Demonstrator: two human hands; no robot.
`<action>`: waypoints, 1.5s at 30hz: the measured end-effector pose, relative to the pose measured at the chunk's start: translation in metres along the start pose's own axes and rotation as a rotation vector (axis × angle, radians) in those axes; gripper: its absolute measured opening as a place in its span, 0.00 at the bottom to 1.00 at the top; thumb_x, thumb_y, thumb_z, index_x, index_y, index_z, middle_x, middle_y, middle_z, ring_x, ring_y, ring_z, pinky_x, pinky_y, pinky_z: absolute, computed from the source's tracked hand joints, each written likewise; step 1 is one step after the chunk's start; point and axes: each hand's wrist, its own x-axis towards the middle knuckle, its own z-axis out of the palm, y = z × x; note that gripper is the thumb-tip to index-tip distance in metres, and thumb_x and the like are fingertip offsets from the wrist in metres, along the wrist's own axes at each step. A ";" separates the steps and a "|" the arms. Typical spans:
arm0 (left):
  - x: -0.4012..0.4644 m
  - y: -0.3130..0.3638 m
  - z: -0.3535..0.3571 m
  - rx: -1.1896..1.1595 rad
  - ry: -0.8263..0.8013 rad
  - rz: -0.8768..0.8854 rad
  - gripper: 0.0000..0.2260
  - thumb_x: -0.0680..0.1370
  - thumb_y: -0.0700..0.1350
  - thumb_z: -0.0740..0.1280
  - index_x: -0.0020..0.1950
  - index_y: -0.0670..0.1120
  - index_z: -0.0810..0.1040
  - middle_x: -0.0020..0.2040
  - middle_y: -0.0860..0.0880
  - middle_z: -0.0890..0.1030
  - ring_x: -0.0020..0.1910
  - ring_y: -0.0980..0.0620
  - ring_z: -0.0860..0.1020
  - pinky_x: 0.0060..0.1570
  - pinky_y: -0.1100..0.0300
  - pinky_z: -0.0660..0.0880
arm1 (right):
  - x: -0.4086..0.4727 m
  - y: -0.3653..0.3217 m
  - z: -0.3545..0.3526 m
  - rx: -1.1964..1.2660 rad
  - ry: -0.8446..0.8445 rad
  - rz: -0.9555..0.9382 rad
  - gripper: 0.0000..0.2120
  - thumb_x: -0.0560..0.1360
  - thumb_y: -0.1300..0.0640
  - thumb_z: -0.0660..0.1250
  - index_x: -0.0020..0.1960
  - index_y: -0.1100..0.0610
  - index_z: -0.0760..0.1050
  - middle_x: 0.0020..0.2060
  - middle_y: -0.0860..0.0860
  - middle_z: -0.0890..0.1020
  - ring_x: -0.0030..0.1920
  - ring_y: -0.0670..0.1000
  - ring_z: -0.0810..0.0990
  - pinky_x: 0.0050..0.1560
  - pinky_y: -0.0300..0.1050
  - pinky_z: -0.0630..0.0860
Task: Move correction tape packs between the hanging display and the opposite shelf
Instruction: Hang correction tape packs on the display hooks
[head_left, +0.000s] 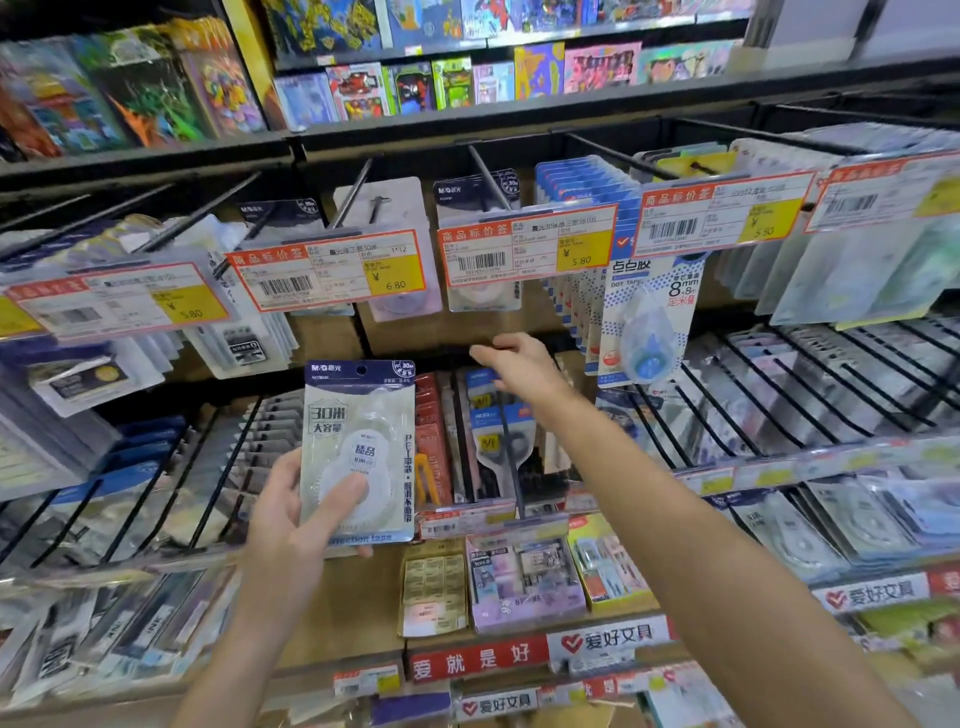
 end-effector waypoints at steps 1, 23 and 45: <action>-0.001 0.001 0.006 -0.006 -0.022 0.006 0.18 0.74 0.42 0.74 0.62 0.47 0.75 0.53 0.48 0.86 0.47 0.47 0.86 0.35 0.51 0.83 | -0.010 0.003 -0.006 -0.115 -0.018 -0.044 0.20 0.78 0.49 0.71 0.66 0.56 0.73 0.60 0.52 0.78 0.58 0.51 0.78 0.56 0.46 0.77; -0.001 0.061 0.090 -0.055 -0.293 0.268 0.16 0.76 0.43 0.73 0.61 0.50 0.74 0.53 0.52 0.85 0.52 0.51 0.84 0.47 0.59 0.81 | -0.102 0.075 -0.054 -1.050 0.128 -0.404 0.25 0.78 0.42 0.50 0.48 0.56 0.80 0.56 0.52 0.83 0.67 0.55 0.73 0.51 0.56 0.79; 0.024 0.075 0.103 -0.128 -0.191 0.297 0.17 0.74 0.44 0.71 0.61 0.49 0.73 0.53 0.52 0.85 0.52 0.51 0.84 0.46 0.60 0.81 | -0.094 0.091 -0.054 -0.993 0.209 -0.438 0.17 0.78 0.47 0.57 0.41 0.54 0.79 0.52 0.50 0.85 0.69 0.50 0.71 0.45 0.55 0.80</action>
